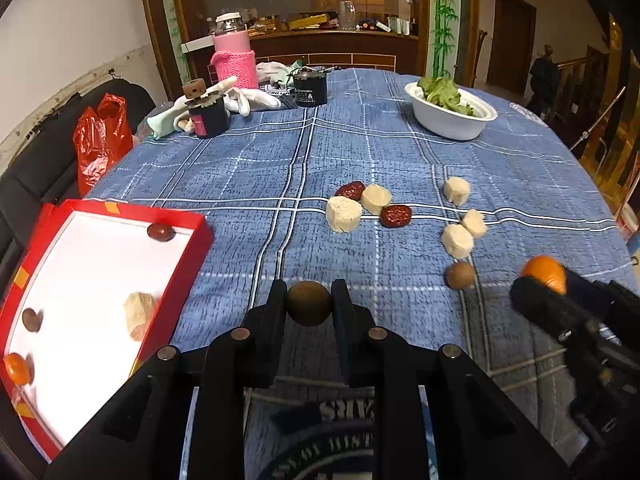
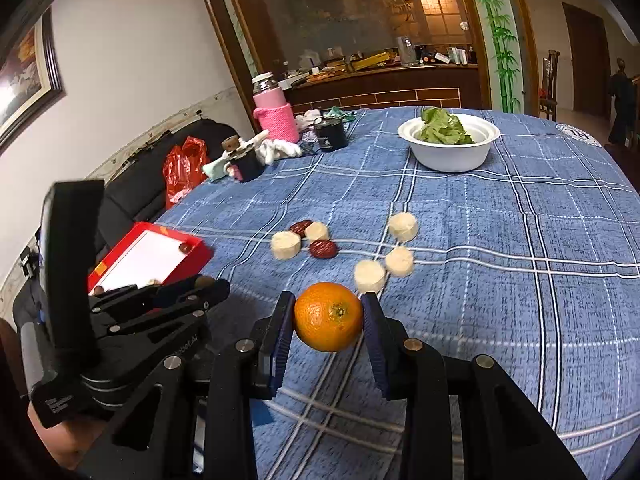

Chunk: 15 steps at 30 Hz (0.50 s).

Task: Organize fruits
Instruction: 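Grasp the second orange with the right tool while the left tool grasps a brown fruit, then carry the held orange and brown fruit toward the tray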

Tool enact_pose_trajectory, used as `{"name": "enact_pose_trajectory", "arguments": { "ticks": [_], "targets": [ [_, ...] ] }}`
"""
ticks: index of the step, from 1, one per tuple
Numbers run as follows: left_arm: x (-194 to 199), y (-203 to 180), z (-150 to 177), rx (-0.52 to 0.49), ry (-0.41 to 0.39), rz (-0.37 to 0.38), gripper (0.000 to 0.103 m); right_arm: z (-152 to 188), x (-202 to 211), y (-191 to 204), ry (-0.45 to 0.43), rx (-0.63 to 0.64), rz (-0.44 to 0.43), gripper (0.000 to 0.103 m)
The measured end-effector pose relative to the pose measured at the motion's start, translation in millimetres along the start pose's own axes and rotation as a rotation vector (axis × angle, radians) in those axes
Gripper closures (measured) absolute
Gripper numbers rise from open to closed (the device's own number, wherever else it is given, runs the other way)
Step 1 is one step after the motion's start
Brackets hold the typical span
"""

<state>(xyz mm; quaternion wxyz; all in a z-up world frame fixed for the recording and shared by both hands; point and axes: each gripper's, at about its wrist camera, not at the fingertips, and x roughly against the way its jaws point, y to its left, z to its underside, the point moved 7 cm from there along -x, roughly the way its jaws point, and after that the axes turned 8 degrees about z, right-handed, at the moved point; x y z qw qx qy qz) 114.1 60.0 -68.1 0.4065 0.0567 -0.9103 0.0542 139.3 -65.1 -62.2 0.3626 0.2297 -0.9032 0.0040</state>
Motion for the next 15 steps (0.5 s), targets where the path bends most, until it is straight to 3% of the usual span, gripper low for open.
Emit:
{"name": "enact_pose_trajectory", "arguments": {
  "ticks": [15],
  "targets": [
    [35.1,-2.6,37.2,0.016,-0.039,0.1,0.083,32.9,33.5,5.4,-0.025,-0.013,0.071,0.068]
  ]
}}
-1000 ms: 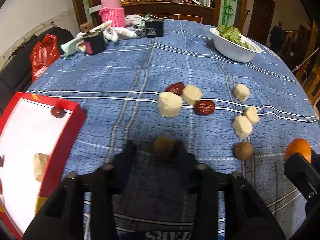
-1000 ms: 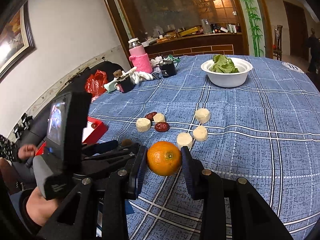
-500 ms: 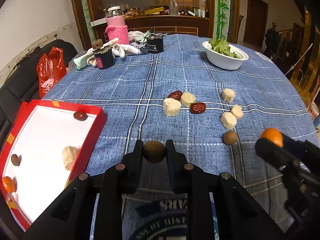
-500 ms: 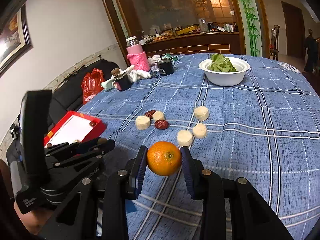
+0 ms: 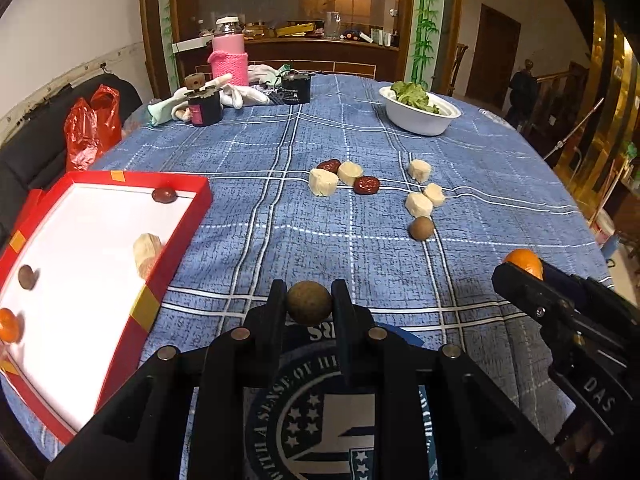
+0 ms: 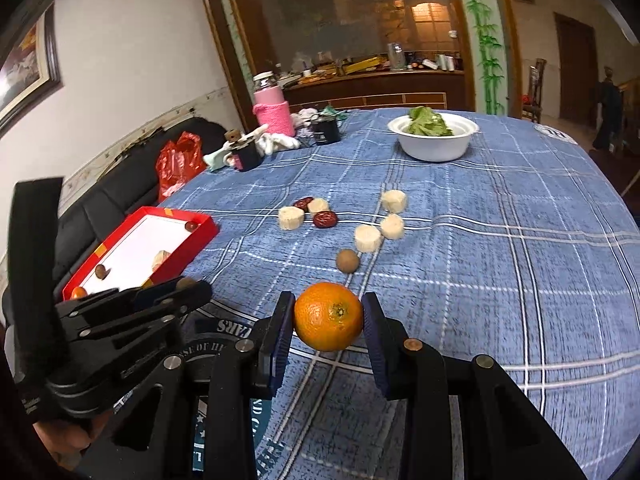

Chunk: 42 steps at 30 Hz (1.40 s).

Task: Organize fruits
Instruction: 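Carry the held orange and brown fruit toward the tray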

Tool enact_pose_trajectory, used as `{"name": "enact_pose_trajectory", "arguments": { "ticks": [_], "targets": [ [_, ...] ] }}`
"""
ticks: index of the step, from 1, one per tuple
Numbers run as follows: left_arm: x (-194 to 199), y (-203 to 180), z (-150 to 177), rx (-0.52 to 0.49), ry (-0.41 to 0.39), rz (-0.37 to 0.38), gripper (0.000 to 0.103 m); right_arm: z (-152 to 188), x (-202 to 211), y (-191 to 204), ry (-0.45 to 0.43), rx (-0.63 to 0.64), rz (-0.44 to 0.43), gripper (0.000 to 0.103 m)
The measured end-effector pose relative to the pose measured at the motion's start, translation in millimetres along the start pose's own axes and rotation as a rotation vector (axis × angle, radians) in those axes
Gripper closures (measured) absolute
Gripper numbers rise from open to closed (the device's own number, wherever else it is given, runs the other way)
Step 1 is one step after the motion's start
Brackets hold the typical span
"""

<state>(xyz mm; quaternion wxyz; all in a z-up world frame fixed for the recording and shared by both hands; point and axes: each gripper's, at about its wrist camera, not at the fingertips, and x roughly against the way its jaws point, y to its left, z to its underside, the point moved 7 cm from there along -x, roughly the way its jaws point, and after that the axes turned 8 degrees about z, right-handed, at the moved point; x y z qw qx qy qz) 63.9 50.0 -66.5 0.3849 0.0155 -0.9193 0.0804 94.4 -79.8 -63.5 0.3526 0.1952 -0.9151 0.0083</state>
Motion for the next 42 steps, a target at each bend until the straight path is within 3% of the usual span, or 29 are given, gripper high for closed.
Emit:
{"name": "enact_pose_trajectory", "arguments": {
  "ticks": [17,42],
  "targets": [
    [-9.5,13.2,12.1,0.02,-0.004,-0.048,0.083,7.0,5.0,-9.1,-0.057,-0.05,0.048,0.068],
    [7.8,24.8,10.0,0.041,-0.015,-0.047,0.083,6.5,5.1,8.5,-0.057,0.021,0.104,0.068]
  ]
}}
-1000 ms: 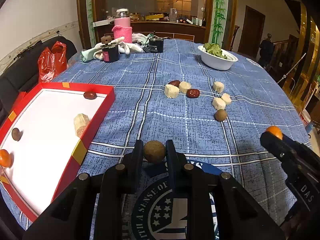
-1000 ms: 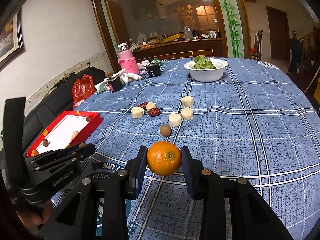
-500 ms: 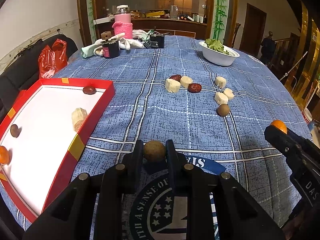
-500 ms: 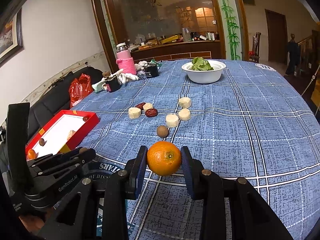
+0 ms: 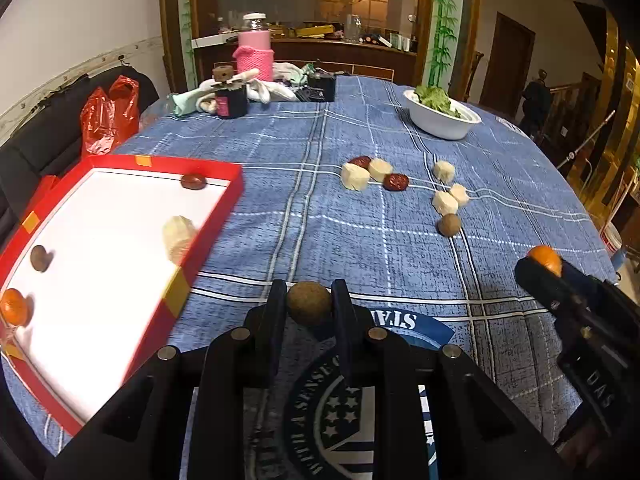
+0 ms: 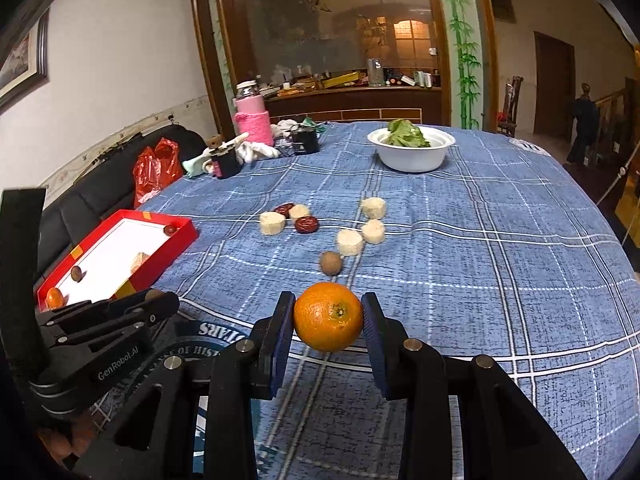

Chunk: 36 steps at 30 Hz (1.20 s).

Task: Organize fruits
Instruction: 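Carry the held orange and brown fruit toward the tray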

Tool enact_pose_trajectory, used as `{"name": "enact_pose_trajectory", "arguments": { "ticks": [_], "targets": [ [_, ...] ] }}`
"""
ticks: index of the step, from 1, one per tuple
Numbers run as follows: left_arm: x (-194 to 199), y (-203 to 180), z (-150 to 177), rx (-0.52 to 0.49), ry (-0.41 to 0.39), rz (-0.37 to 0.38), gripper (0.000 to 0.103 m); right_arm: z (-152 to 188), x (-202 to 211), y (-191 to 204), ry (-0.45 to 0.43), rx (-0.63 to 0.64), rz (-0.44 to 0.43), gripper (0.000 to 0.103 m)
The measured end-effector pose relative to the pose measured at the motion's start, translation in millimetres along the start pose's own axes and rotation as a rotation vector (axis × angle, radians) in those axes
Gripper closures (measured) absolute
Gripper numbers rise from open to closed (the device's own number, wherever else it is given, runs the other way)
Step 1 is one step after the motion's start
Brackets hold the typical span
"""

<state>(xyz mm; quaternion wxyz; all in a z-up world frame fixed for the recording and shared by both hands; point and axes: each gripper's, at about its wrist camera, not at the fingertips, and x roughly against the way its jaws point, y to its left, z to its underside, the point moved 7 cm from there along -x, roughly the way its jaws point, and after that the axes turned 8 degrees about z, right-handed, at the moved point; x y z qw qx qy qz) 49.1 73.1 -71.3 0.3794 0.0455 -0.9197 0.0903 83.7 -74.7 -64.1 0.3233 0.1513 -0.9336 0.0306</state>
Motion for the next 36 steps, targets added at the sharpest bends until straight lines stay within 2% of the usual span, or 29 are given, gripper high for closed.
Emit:
{"name": "enact_pose_trajectory", "arguments": {
  "ticks": [14,19,24,30,36],
  "targets": [
    [34.5,62.9,-7.1,0.116,-0.04,-0.063,0.083,-25.9,11.7,78.6,-0.04,0.116,-0.126,0.069],
    [50.6,107.2,-5.6,0.194,-0.057,-0.116,0.083,-37.1,18.2,115.8,-0.057,0.161,-0.183,0.069],
    [50.9,154.3,-1.0,0.275,-0.041,-0.177,0.083,-44.9,18.3,159.1,-0.062,0.22,-0.247,0.069],
    [43.3,185.8,2.5,0.331,-0.024,-0.205,0.083,-47.1,3.2,214.0,-0.02,0.271,-0.331,0.069],
    [38.5,200.7,9.7,0.354,-0.005,-0.221,0.083,-36.4,-24.4,251.9,0.039,0.322,-0.358,0.069]
  ]
}}
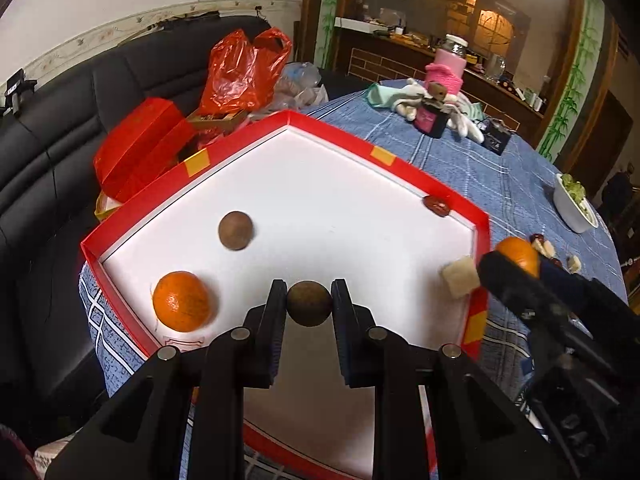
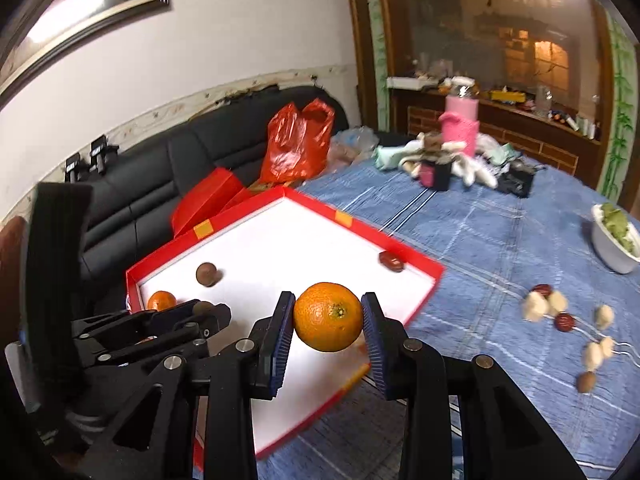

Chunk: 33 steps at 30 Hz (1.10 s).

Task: Organize fruits
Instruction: 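Carry the held orange and brown fruit toward the tray, then position the held brown fruit and orange above the tray interior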

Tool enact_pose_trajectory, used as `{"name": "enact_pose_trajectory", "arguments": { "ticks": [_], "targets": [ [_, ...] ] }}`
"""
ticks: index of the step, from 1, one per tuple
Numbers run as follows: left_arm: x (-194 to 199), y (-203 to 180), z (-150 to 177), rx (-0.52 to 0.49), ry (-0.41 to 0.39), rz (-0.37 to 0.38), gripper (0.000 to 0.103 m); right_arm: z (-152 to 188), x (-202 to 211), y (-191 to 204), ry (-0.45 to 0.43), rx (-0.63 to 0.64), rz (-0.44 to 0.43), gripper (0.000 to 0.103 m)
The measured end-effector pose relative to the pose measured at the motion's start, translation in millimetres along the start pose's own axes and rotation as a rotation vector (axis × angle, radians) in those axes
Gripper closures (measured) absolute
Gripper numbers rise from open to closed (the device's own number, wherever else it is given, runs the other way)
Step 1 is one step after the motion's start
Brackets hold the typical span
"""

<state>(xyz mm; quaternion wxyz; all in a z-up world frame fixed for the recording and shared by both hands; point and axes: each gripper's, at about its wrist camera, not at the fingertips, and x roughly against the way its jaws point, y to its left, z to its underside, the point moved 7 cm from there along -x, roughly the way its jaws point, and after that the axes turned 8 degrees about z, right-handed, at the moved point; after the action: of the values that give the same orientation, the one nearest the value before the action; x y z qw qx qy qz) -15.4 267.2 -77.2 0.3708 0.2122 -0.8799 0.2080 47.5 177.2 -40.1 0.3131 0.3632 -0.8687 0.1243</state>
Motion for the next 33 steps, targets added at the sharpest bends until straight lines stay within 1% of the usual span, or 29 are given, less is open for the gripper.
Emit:
{"name": "enact_pose_trajectory", "arguments": {
  "ticks": [5,15,19,21,22,24,28,33],
  "targets": [
    [-8.8,10.1,1.2,0.012,0.022,-0.014,0.083,6.4,-26.4,9.9,0.051,0.014,-0.017,0.069],
    [-15.8,17.1,-3.4,0.006,0.028,-0.03,0.083,8.6,-46.9,16.4,0.085,0.023,-0.037,0.069],
    [-12.5,16.9,-5.7,-0.003,0.015,0.005,0.083,11.3,-48.0,13.7,0.093,0.019,-0.036,0.069],
    [-9.0,15.0,-6.5,-0.012,-0.001,0.052,0.083,12.3,-48.3,12.2,0.095,0.015,-0.034,0.069],
    [-8.1,15.3,-6.6,-0.026,-0.005,0.042,0.083,12.2,-47.5,11.3,0.093,0.013,-0.034,0.069],
    [-8.7,13.7,-7.5,-0.031,-0.005,0.065,0.083,10.9,-46.1,10.2,0.086,0.01,-0.038,0.069],
    [-12.6,12.4,-8.6,-0.042,0.008,0.068,0.083,10.4,-48.2,13.9,0.086,0.019,-0.047,0.069],
    [-17.4,14.1,-8.4,-0.051,0.018,0.04,0.083,10.6,-54.5,14.9,0.095,0.016,-0.061,0.069]
  ]
}}
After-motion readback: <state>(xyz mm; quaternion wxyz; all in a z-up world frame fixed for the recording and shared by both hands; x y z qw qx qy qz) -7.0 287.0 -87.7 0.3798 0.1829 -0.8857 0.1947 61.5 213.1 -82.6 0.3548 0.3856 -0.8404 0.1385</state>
